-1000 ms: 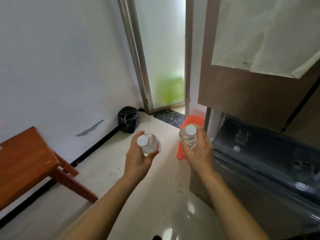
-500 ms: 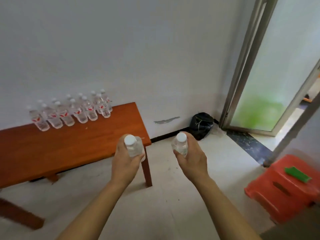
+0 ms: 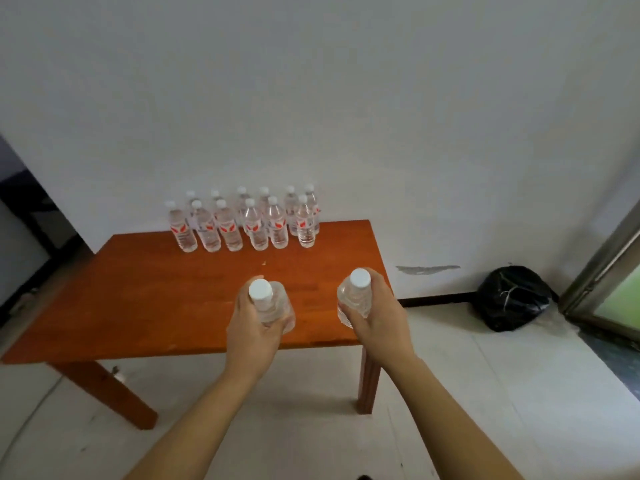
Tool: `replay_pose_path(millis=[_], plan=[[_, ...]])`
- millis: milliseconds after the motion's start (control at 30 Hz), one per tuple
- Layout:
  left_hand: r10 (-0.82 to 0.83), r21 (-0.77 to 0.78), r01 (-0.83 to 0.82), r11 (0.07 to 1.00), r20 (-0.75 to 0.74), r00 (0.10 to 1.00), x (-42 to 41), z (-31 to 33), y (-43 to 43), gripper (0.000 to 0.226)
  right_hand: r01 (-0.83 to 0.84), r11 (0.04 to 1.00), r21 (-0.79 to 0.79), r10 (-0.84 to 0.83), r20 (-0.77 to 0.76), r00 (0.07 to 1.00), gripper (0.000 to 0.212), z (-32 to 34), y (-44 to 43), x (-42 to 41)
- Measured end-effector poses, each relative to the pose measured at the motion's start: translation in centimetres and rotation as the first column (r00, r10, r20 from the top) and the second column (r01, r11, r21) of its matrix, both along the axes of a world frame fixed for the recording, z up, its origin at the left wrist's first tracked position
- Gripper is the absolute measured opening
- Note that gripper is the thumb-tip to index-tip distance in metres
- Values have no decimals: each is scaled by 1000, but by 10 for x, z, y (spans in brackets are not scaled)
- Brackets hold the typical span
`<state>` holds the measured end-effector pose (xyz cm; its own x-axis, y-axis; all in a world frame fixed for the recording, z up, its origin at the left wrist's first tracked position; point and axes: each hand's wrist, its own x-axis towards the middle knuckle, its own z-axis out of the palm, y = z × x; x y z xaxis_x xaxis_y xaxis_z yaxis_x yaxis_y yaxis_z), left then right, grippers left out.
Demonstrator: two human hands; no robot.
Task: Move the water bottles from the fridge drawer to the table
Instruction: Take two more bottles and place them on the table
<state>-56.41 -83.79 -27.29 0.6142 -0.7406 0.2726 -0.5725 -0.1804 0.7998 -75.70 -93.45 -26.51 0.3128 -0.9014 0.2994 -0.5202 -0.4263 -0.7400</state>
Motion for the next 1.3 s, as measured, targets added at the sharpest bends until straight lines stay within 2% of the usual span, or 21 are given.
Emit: replay_pose_path(millis=[200, 367, 600, 667, 767, 900, 1033, 1133, 1300], plan=[[67, 31, -68, 997, 30, 997, 67, -14, -92, 68, -102, 995, 16, 101, 7, 995, 62, -15, -117, 79], [139, 25, -140, 990, 41, 989, 126, -1, -148, 69, -220, 975, -28, 219, -22, 975, 61, -4, -200, 159], [267, 12, -268, 963, 35, 963, 214, 7, -172, 60, -377, 926, 7, 377, -24, 926, 68, -7, -246, 270], [290, 26, -291, 956, 44, 956, 248, 2, -180, 64, -391, 919, 45, 392, 0, 920, 67, -14, -252, 305], [300, 58, -304, 951, 57, 952, 305, -8, -195, 68, -388, 915, 107, 390, 6, 921, 67, -28, -258, 354], [243, 122, -250, 960, 74, 967, 391, -34, -215, 62, -340, 925, 167, 349, -23, 937, 69, -52, -264, 426], [200, 232, -199, 952, 21, 980, 467, -65, -230, 61, -275, 922, 271, 296, -41, 954, 58, -71, -266, 495], [130, 310, -115, 944, -28, 991, 515, -86, -240, 62, -231, 907, 353, 272, -71, 960, 61, -85, -265, 536], [53, 363, -9, 932, -111, 992, 562, -115, -258, 64, -158, 850, 503, 220, -65, 973, 48, -109, -263, 585]])
